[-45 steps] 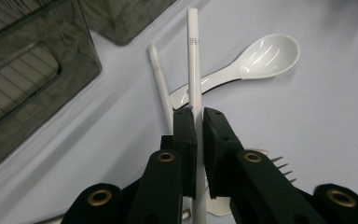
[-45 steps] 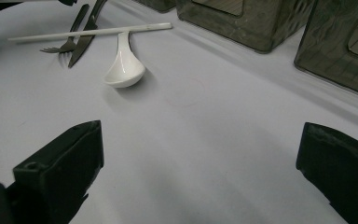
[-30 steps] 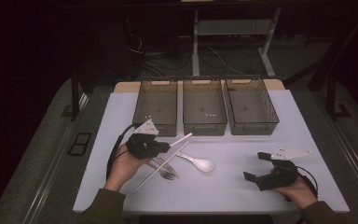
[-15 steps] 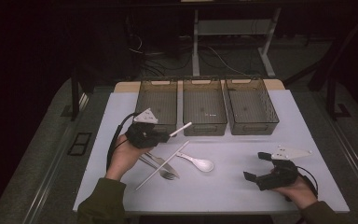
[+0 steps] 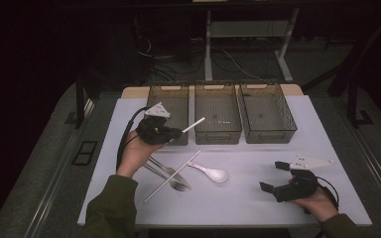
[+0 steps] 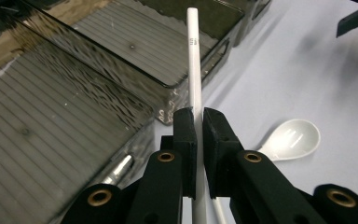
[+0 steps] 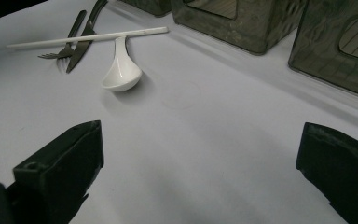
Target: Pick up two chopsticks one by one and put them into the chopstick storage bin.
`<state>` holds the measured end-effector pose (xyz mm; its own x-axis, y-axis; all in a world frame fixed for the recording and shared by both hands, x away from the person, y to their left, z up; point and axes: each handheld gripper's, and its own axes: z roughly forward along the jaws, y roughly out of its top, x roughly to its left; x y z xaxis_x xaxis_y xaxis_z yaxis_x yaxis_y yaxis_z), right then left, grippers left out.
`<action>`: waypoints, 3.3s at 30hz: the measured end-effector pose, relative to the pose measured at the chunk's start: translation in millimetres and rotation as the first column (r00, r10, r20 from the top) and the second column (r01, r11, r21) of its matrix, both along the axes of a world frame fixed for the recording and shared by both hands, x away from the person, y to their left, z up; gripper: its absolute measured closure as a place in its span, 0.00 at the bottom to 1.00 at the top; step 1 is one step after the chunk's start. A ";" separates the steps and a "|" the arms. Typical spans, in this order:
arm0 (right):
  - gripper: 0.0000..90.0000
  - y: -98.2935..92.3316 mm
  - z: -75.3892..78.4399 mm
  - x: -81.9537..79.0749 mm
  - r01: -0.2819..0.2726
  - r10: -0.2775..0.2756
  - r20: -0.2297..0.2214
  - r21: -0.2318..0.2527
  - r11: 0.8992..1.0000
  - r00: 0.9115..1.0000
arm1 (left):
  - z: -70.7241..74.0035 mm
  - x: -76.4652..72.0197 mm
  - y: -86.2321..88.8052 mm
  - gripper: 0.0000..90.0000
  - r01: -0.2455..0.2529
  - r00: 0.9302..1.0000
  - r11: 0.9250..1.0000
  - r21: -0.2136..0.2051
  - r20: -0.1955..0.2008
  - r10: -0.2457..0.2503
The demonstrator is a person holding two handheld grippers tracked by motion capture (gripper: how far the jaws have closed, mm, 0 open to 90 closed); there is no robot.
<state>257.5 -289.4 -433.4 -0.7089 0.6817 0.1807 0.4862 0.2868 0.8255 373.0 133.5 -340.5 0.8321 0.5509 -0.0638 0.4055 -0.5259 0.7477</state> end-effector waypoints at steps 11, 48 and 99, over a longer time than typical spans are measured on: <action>0.01 -1.9 0.2 0.1 0.007 -0.007 0.002 0.009 1.000 1.000 | 14.1 27.4 1.9 0.93 -0.039 0.999 0.999 -0.006 0.018 0.039; 0.01 -4.2 1.2 -0.1 0.001 -0.001 -0.001 0.031 1.000 1.000 | -6.8 129.4 15.2 0.92 -0.247 0.966 0.967 -0.056 0.061 0.251; 0.01 -7.4 2.7 -0.9 0.010 -0.010 0.006 0.038 0.999 1.000 | -13.9 123.0 13.4 0.73 -0.335 0.941 0.942 -0.014 0.054 0.335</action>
<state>256.6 -296.7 -430.7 -0.7033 0.6817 0.2019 0.4833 0.2501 0.8389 496.0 146.9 -354.5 0.6020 0.7981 -0.0264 0.5156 -0.3632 0.7761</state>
